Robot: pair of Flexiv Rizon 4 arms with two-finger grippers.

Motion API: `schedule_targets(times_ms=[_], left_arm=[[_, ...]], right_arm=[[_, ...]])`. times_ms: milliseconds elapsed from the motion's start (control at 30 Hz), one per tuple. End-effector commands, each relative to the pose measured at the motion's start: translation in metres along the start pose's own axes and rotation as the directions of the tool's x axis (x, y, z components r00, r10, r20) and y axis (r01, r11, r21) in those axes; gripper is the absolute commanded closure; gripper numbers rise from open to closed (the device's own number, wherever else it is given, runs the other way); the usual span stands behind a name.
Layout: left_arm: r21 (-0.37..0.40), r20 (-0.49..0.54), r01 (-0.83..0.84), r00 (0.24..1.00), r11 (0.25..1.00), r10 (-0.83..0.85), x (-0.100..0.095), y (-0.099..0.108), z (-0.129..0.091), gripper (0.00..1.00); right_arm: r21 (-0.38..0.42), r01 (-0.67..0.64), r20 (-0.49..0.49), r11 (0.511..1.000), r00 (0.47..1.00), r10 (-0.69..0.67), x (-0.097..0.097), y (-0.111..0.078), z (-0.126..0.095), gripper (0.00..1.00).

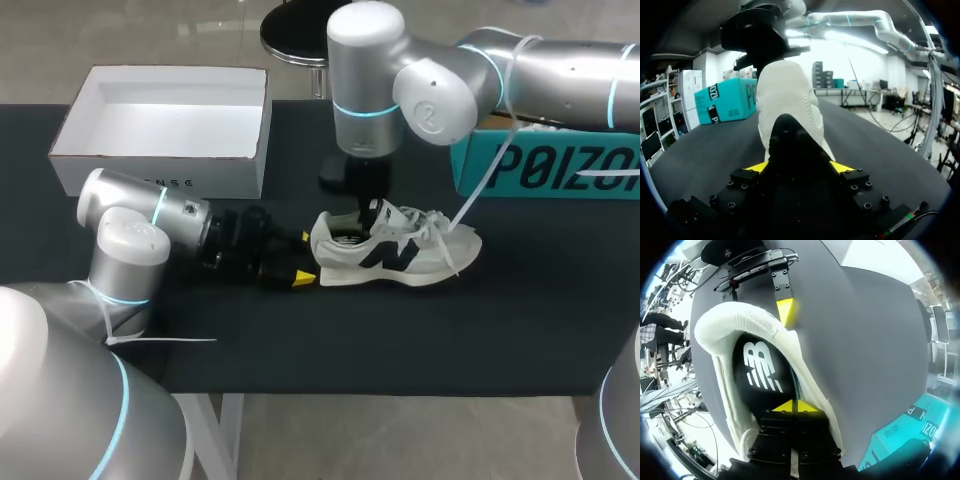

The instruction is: Take the shoe out of the shoebox, open the shoe tongue, remove and reinsert the insole, then place the shoe into the shoebox

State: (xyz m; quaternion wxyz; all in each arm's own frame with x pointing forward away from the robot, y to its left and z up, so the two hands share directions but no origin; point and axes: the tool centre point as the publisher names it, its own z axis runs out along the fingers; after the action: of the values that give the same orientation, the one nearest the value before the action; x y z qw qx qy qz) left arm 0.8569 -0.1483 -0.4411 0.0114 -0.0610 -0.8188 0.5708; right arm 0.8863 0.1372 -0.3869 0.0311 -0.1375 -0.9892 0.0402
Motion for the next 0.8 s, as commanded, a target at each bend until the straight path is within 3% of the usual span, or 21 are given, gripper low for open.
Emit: schedule_targets(times_ms=[33,533,800], left_arm=[[-0.001,-0.002,0.0,1.0,1.0,0.0,-0.001,0.001,0.004,1.0],[-0.001,-0.002,0.0,1.0,1.0,0.0,-0.001,0.001,0.004,1.0],[-0.001,-0.002,0.0,1.0,1.0,0.0,-0.001,0.001,0.004,1.0]], right_arm=[[-0.011,-0.006,0.01,1.0,1.0,0.006,-0.002,0.0,-0.007,1.0],[-0.051,-0.06,0.05,0.997,0.997,0.063,-0.008,-0.009,-0.03,1.0],[-0.051,-0.074,0.025,0.996,0.997,0.075,-0.004,-0.021,-0.022,1.0]])
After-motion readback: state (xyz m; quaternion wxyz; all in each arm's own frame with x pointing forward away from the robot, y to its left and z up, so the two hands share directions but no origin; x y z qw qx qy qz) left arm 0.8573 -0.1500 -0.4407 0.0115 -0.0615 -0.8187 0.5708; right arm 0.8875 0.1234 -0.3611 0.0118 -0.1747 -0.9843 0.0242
